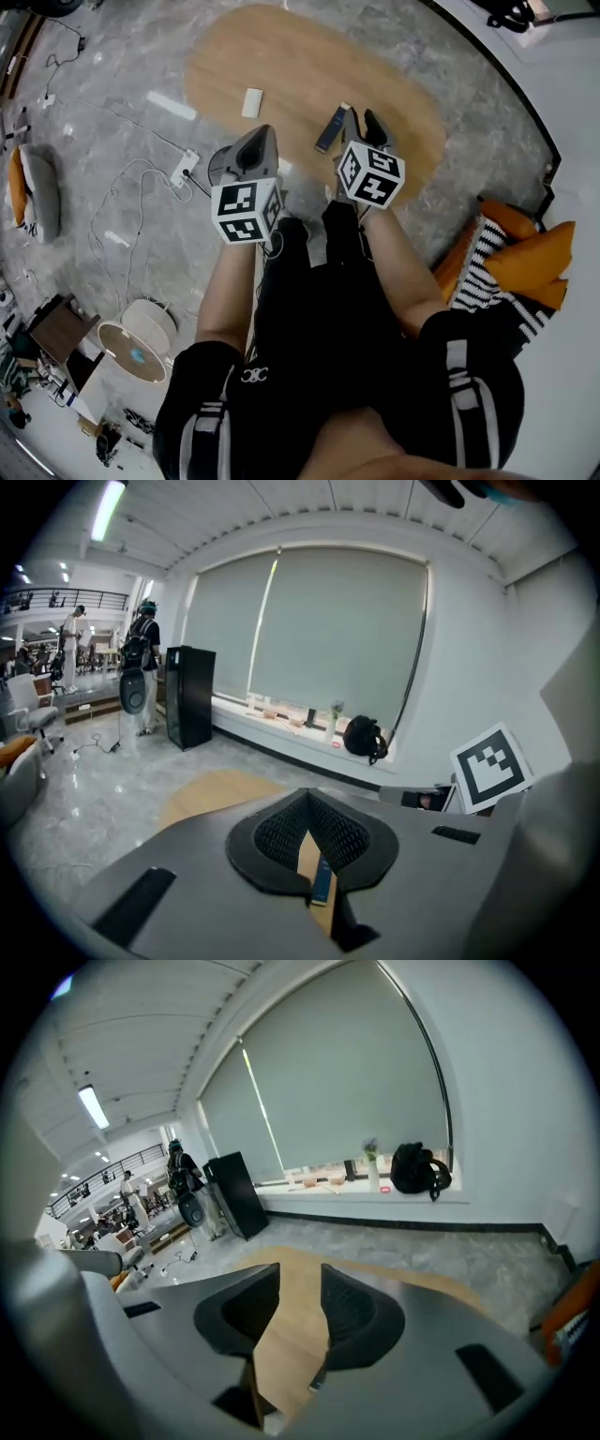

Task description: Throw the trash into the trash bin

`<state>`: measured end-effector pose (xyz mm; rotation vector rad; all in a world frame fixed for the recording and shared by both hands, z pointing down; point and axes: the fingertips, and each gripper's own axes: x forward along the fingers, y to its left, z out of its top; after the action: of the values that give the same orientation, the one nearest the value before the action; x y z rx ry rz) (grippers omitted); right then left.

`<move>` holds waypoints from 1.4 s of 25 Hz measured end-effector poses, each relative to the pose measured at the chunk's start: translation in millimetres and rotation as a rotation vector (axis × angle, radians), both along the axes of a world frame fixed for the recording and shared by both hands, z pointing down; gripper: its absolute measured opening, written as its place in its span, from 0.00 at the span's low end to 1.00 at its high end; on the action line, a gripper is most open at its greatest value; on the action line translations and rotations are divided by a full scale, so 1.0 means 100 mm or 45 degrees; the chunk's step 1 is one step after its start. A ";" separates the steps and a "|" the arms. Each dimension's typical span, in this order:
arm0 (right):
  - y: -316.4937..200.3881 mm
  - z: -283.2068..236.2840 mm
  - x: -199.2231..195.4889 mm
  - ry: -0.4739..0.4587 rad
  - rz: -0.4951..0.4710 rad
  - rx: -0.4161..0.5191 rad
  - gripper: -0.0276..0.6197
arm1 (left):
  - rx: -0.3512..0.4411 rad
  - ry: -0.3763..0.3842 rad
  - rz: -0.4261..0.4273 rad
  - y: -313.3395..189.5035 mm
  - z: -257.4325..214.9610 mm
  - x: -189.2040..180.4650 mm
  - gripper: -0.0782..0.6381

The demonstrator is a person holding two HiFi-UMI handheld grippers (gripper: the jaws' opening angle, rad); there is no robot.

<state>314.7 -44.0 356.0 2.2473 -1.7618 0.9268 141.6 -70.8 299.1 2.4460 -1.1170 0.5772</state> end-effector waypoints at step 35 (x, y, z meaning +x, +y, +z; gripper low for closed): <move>0.03 2.72 -0.27 -0.187 0.055 -0.384 0.33 | -0.317 -0.045 -0.019 0.04 3.04 -0.28 0.12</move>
<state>287.6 -40.6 628.1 2.0781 -1.5097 1.2990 113.3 -66.6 602.8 2.2204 -1.0094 0.7122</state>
